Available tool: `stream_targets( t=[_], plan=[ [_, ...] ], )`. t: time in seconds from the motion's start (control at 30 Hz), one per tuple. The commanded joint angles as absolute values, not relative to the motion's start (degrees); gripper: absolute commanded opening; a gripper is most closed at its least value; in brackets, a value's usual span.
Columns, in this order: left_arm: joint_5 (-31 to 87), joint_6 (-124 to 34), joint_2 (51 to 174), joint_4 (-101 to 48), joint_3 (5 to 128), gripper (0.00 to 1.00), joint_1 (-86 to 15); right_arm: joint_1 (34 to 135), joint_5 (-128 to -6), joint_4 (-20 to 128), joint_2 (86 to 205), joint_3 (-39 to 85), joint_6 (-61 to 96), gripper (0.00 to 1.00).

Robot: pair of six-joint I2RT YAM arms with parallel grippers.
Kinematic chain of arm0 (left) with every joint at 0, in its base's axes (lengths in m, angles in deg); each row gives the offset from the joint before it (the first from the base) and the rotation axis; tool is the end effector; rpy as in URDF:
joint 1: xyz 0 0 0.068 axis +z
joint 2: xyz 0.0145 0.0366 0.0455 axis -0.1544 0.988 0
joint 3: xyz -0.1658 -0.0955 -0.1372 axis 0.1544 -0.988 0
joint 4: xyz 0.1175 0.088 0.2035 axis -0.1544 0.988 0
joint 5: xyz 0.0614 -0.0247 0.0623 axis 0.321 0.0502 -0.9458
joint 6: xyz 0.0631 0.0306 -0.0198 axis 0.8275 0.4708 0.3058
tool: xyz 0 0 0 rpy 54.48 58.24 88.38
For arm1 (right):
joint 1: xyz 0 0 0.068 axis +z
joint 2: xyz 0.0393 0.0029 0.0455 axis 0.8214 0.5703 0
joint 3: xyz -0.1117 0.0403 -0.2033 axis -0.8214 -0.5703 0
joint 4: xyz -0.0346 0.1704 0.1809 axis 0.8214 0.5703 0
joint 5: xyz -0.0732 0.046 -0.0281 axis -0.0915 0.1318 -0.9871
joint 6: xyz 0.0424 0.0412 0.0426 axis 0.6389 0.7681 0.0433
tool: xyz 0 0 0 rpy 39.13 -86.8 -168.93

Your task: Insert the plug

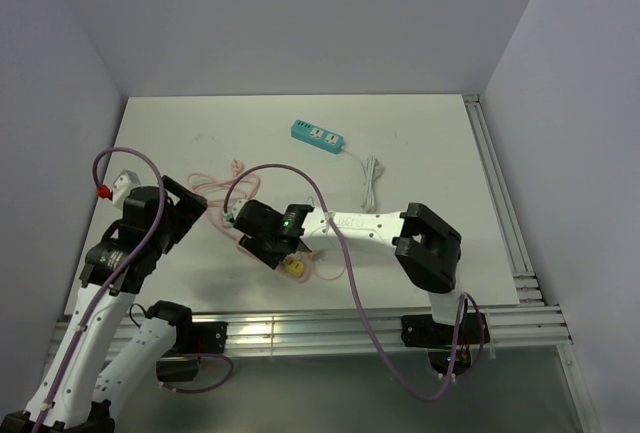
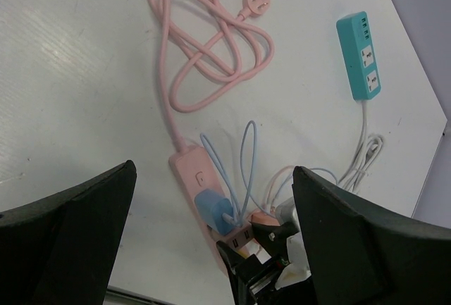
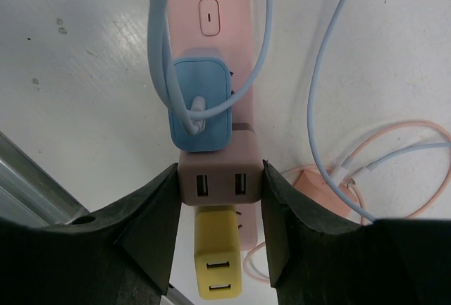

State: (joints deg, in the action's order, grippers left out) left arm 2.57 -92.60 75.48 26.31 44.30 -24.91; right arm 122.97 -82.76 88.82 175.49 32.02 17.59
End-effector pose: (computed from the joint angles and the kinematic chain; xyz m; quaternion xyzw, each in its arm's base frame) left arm 0.1605 -0.0274 0.2767 -0.3882 0.8043 -0.1558 0.4220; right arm 0.1599 0.3672 0.1558 -0.4756 0.8418 0.0916 0.2384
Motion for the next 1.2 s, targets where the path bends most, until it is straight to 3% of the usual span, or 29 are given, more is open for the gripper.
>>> stream_targets(
  t=[0.0,0.23,0.57,0.6,0.63,0.67,0.77,0.8,0.83,1.07,1.13,1.17],
  plan=[
    [3.90,-92.07,74.46,24.30,44.11,0.98,-24.70,121.85,-85.33,88.10,179.67,25.81,20.05,0.00],
    [5.30,-92.16,74.98,24.56,44.20,0.97,-24.70,122.55,-84.36,86.86,183.45,25.80,21.99,0.00],
    [5.30,-92.95,73.66,24.30,42.97,0.97,-24.70,122.81,-89.45,85.72,179.06,28.96,22.08,0.00],
    [5.39,-92.86,73.84,24.39,42.97,0.97,-24.70,122.81,-90.76,85.89,178.45,29.84,21.90,0.08],
    [5.13,-92.86,74.10,24.65,43.15,0.97,-24.70,122.81,-91.12,86.07,178.00,31.76,21.73,0.22],
    [4.87,-92.77,74.54,24.91,43.32,0.97,-24.70,122.73,-91.65,86.59,176.70,32.74,21.72,0.54],
    [3.99,-92.51,75.25,25.97,44.29,0.97,-24.70,122.64,-93.32,88.79,174.32,37.31,21.55,0.87],
    [3.81,-92.51,75.16,26.14,44.29,0.98,-24.70,122.72,-93.76,89.49,173.79,38.36,21.81,0.93],
    [3.64,-92.59,75.07,26.23,44.38,0.98,-24.70,122.64,-94.11,90.89,172.48,39.85,21.99,0.98],
    [4.42,-93.30,73.58,25.44,43.15,0.97,-24.70,122.64,-95.86,92.57,161.94,34.60,27.42,0.98],
    [4.60,-93.38,73.49,25.53,42.97,0.97,-24.70,122.64,-97.18,92.58,159.21,30.58,28.84,0.95],
    [4.69,-93.30,73.40,25.44,42.97,0.97,-24.70,122.46,-97.97,92.23,156.49,29.16,30.24,0.87]
  ],
)
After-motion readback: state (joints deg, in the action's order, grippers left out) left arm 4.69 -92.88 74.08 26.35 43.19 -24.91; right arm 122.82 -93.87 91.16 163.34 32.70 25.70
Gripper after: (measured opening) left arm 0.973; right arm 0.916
